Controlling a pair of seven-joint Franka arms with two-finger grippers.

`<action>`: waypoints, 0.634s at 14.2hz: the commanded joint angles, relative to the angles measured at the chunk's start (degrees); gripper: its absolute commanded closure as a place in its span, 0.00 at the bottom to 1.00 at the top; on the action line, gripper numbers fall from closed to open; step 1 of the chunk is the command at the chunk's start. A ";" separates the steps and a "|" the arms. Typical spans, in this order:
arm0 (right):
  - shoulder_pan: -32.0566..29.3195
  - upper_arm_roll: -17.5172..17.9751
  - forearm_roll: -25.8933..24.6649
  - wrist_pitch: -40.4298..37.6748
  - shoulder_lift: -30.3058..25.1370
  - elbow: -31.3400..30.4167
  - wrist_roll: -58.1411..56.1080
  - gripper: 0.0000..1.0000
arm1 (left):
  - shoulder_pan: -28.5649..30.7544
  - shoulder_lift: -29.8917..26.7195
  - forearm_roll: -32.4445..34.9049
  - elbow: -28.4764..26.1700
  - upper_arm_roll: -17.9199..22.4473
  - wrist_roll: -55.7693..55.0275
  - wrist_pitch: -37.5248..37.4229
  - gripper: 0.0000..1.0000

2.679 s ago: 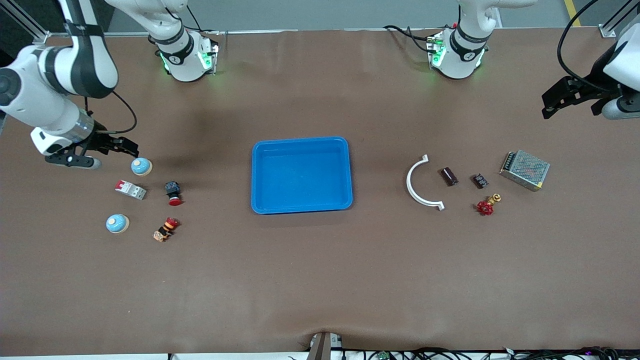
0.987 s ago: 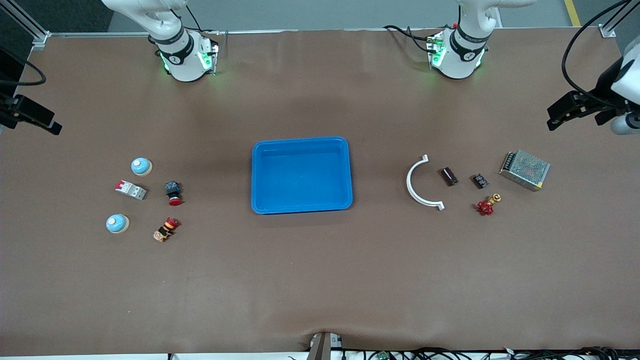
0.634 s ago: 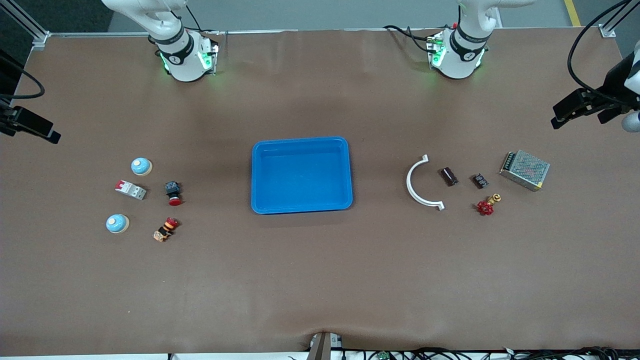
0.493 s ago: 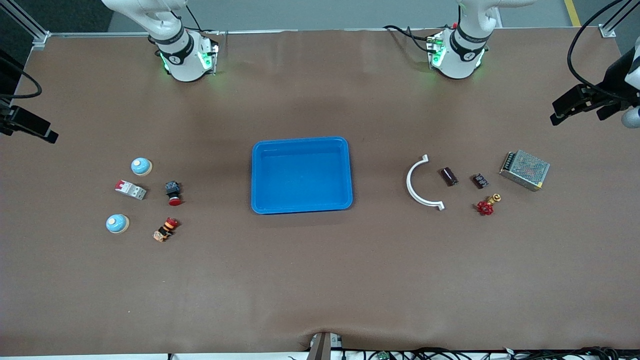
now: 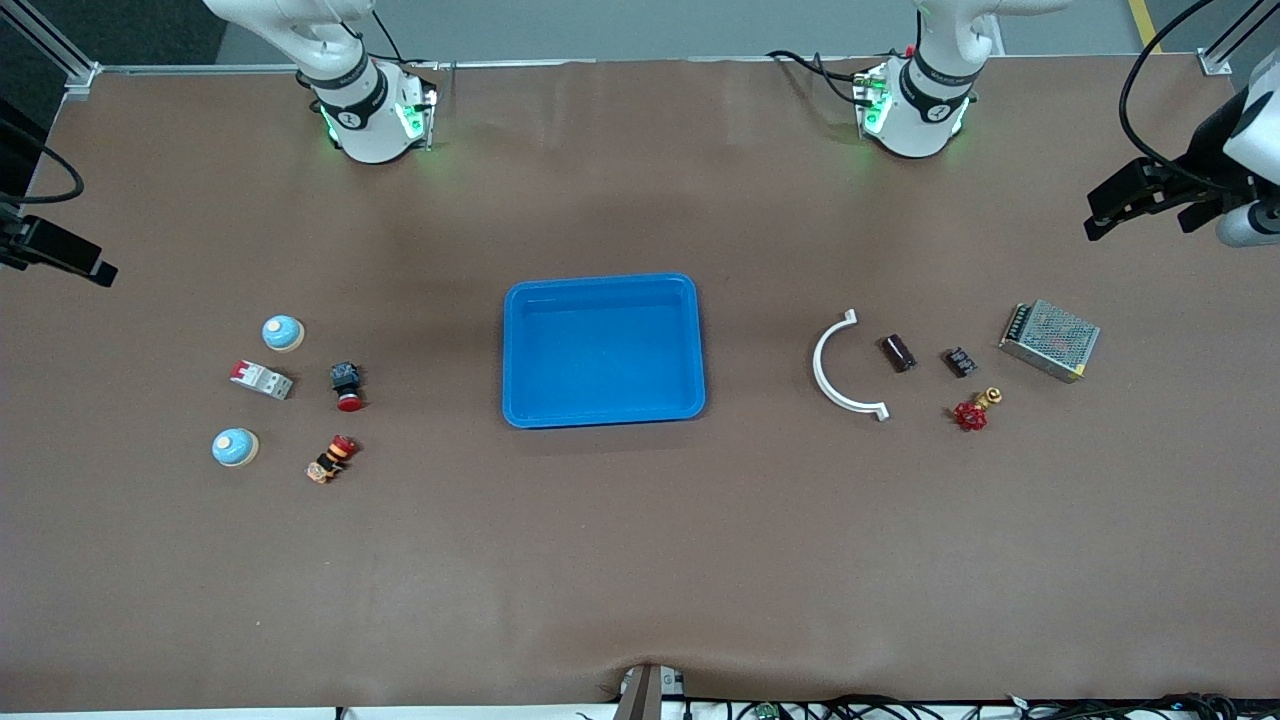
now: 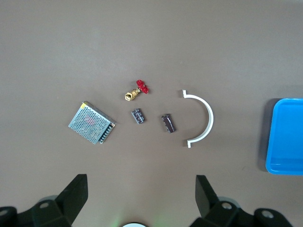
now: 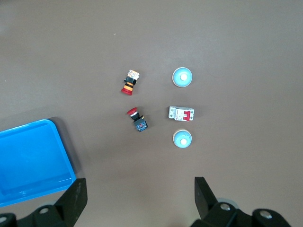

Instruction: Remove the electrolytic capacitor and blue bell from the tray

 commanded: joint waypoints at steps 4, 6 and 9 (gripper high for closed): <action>-1.26 0.05 0.54 0.66 -1.93 -2.47 0.20 0.00 | 0.50 -1.23 -1.04 -0.17 -0.80 0.78 -1.03 0.00; -1.26 0.05 0.54 2.68 -3.25 -4.85 0.11 0.00 | 0.41 -1.50 -0.96 -0.08 -0.80 1.30 -1.03 0.00; -1.26 0.14 0.45 2.60 -3.51 -4.86 0.20 0.00 | 0.15 -0.89 -1.04 0.01 -2.02 1.31 -0.33 0.00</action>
